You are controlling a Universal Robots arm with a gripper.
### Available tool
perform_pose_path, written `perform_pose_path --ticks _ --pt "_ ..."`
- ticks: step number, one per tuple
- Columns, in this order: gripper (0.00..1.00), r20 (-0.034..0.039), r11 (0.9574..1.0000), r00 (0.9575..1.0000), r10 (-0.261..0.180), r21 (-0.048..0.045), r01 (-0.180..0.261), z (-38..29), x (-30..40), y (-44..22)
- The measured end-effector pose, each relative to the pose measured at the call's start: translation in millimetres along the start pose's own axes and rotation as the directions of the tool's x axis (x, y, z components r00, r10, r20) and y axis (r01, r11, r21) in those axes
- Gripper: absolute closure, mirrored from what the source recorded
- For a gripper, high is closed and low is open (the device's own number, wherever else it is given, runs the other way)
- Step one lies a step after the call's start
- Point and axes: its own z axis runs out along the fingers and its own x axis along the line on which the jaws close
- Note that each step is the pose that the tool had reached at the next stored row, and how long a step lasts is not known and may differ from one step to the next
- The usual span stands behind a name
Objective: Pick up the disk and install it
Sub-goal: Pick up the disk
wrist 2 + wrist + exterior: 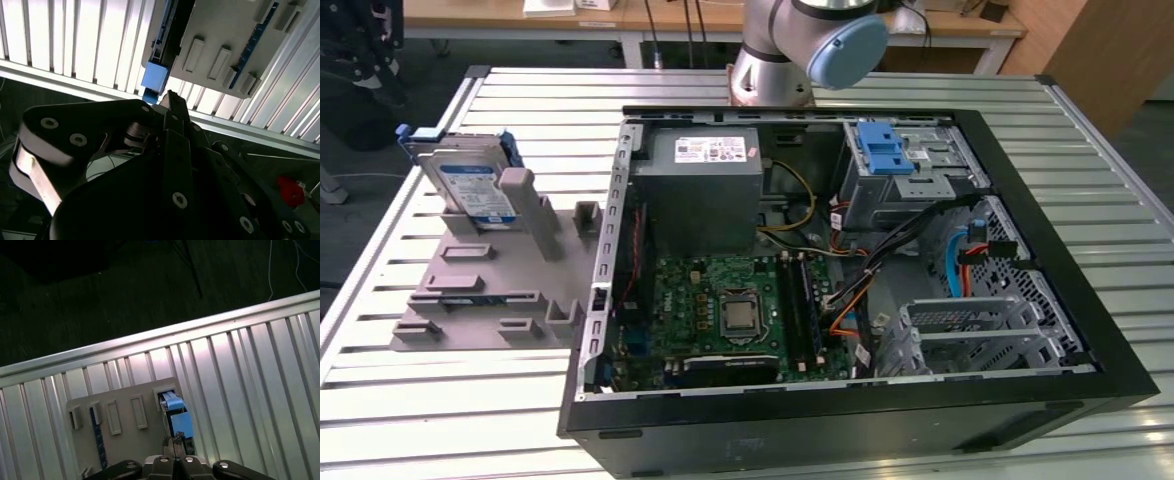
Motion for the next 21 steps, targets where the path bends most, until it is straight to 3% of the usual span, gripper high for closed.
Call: perform_pose_path --ticks 10,15,20,21 --pt "0.89 0.0002 0.9999 0.9999 -0.012 0.0023 0.012 0.0 0.0 0.0" --pt "0.89 -0.0028 0.9962 0.9962 -0.087 0.0 0.087 0.5 0.0 0.0" --pt "0.89 -0.0028 0.996 0.996 -0.089 0.0001 0.089 0.5 0.0 0.0" --pt "0.83 -0.0028 0.996 0.996 -0.089 0.0002 0.089 0.6 0.0 0.0"
